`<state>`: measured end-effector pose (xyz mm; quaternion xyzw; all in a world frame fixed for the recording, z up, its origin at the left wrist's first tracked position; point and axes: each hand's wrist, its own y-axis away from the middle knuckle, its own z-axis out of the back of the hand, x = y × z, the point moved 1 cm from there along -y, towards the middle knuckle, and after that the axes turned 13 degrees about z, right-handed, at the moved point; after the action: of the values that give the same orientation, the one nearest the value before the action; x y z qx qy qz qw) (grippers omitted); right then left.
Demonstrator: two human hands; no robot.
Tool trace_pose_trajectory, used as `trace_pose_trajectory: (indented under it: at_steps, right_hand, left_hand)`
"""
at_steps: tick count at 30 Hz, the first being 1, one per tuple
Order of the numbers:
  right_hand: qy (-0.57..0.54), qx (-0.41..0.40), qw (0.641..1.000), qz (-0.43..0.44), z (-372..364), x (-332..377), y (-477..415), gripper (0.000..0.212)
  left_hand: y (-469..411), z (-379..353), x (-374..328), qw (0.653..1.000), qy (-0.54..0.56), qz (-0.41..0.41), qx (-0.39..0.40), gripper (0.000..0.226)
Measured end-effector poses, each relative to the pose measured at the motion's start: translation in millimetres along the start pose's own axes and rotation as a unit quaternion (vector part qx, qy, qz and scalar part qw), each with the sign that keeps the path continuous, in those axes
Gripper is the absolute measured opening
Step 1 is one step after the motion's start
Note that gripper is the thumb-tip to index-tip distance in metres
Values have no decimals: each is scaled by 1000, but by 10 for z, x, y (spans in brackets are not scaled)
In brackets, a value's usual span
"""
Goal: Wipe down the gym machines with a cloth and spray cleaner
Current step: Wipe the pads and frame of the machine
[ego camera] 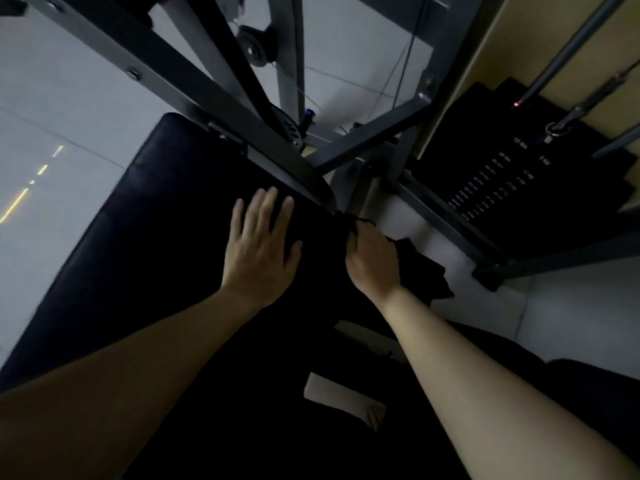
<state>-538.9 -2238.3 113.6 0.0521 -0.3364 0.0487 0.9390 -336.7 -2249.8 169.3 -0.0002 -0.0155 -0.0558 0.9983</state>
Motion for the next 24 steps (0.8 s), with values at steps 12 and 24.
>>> trace_pose_trajectory:
  at_steps: [12, 24]
  right_hand:
    - [-111, 82, 875, -463, 235, -710, 457, 52]
    - [-16, -120, 928, -352, 50, 135, 1190, 22]
  left_hand:
    - [14, -126, -130, 996, -77, -7, 40, 74]
    - [7, -158, -121, 994, -98, -5, 46, 76]
